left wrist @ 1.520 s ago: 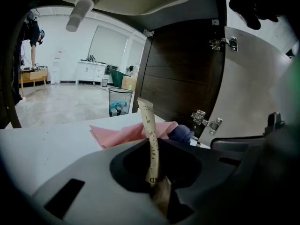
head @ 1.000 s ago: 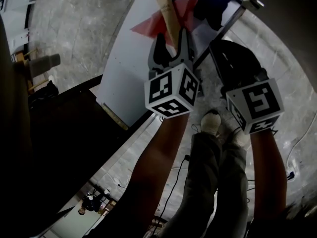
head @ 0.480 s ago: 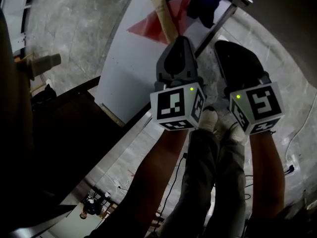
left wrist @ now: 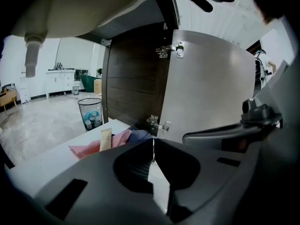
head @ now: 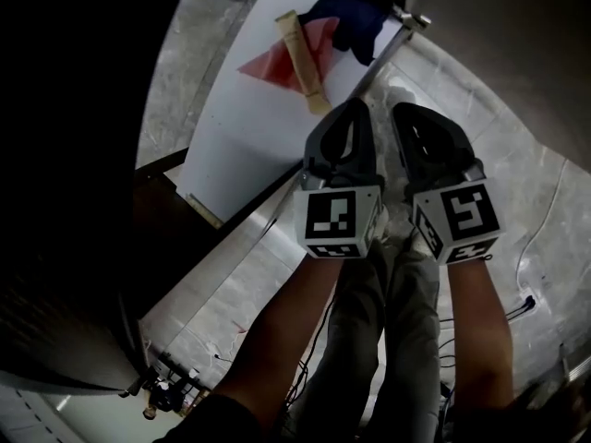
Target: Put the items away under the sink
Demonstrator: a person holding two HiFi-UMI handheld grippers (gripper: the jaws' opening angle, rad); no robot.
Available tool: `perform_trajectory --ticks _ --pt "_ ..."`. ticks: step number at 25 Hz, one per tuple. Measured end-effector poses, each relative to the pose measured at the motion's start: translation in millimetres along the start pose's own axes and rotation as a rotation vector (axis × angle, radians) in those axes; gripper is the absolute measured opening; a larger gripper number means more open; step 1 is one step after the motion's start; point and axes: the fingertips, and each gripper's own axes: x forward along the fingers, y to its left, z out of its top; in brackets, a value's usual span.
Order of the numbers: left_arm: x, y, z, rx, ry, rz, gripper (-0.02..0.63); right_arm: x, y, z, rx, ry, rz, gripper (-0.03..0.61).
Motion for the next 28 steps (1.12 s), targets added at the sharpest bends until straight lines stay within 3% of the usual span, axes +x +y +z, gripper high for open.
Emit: perform_trajectory --ticks 28 --pt "-123.4 -102.6 128.4 -0.036 -0.001 -0.175 0.012 -152.1 46.7 129.1 -0.01 -0.013 -0.1 0.037"
